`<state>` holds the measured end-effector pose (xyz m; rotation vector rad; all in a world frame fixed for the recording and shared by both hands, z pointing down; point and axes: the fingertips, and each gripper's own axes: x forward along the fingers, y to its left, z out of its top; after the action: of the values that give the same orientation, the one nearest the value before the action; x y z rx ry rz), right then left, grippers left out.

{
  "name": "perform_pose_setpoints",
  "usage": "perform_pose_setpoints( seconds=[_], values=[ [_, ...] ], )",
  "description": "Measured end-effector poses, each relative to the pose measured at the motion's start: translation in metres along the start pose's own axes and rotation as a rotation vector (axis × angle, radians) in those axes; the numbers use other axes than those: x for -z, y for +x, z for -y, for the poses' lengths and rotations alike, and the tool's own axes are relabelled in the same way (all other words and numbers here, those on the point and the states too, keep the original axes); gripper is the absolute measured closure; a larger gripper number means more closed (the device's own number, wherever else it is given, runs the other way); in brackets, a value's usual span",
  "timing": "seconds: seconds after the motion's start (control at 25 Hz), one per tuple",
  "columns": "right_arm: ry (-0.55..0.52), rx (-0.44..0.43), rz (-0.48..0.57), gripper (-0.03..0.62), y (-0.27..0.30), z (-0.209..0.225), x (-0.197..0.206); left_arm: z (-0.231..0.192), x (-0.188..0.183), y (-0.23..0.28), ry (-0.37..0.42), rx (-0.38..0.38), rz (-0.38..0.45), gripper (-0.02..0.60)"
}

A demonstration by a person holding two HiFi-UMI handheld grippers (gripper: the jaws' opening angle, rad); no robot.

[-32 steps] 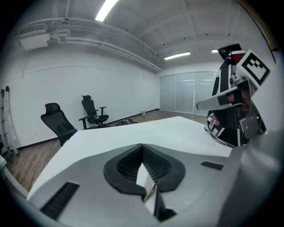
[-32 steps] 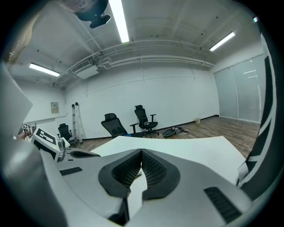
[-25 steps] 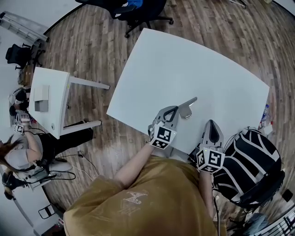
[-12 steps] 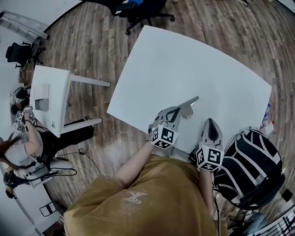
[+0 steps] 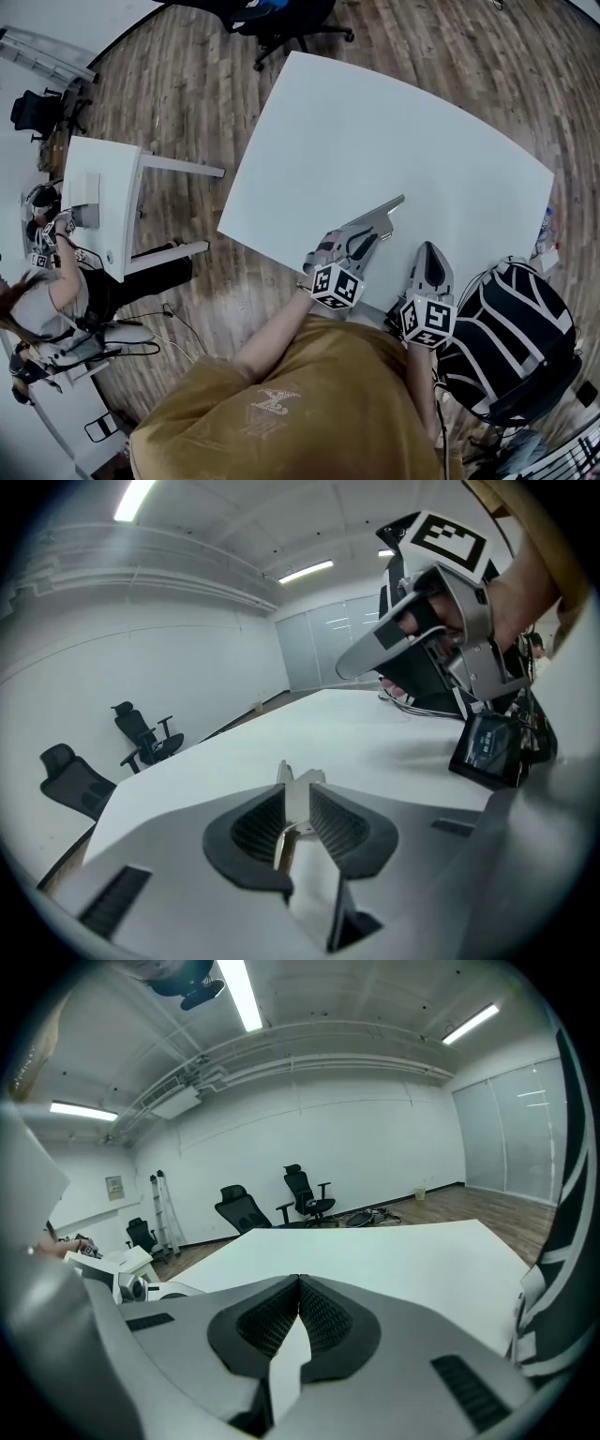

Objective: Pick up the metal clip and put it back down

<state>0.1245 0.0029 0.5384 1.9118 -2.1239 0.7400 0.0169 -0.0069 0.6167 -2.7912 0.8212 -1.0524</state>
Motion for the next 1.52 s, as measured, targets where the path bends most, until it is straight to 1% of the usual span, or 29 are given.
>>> perform_pose_setpoints(
  seconds=[0.08, 0.2, 0.28, 0.44, 0.52, 0.64, 0.8, 1.04, 1.12, 1.24, 1.36, 1.44, 1.52],
  values=[
    [0.001, -0.004, -0.001, 0.586, 0.0, -0.001, 0.0, 0.003, 0.0, 0.001, 0.032, 0.004, -0.003, 0.477],
    [0.002, -0.009, -0.007, 0.586, 0.001, -0.002, 0.002, 0.004, -0.002, 0.002, 0.078, 0.004, 0.003, 0.469],
    [0.003, -0.011, -0.012, 0.586, 0.001, -0.003, 0.004, 0.006, -0.003, 0.002, 0.1, 0.018, 0.004, 0.468],
    [0.002, -0.015, -0.015, 0.586, 0.001, -0.004, 0.006, 0.011, 0.0, 0.001, 0.16, 0.044, -0.008, 0.442],
    [0.001, -0.014, -0.018, 0.586, 0.0, -0.003, 0.007, 0.014, 0.003, 0.005, 0.184, 0.045, -0.018, 0.442],
    [0.003, -0.014, -0.023, 0.586, 0.0, -0.004, 0.008, 0.014, 0.007, 0.014, 0.199, 0.037, -0.039, 0.442],
    [0.009, -0.007, -0.023, 0.586, -0.001, -0.002, 0.008, 0.011, 0.002, 0.02, 0.215, 0.007, -0.025, 0.443],
    [0.009, 0.0, -0.027, 0.586, -0.001, -0.002, 0.011, 0.01, 0.004, 0.028, 0.264, -0.048, -0.038, 0.443],
    [0.01, 0.001, -0.032, 0.586, -0.001, -0.001, 0.012, 0.012, 0.001, 0.03, 0.297, -0.063, -0.023, 0.445],
    [0.008, 0.005, -0.039, 0.586, -0.003, 0.0, 0.014, 0.02, -0.007, 0.035, 0.377, -0.081, 0.015, 0.445],
    [0.01, 0.009, -0.042, 0.586, -0.004, 0.0, 0.015, 0.019, -0.008, 0.043, 0.416, -0.093, 0.013, 0.447],
    [0.008, 0.01, -0.043, 0.586, -0.004, 0.0, 0.016, 0.016, -0.009, 0.045, 0.436, -0.109, 0.012, 0.473],
    [0.006, 0.012, -0.044, 0.586, -0.005, 0.002, 0.016, 0.015, -0.011, 0.046, 0.46, -0.12, 0.024, 0.513]
  ],
)
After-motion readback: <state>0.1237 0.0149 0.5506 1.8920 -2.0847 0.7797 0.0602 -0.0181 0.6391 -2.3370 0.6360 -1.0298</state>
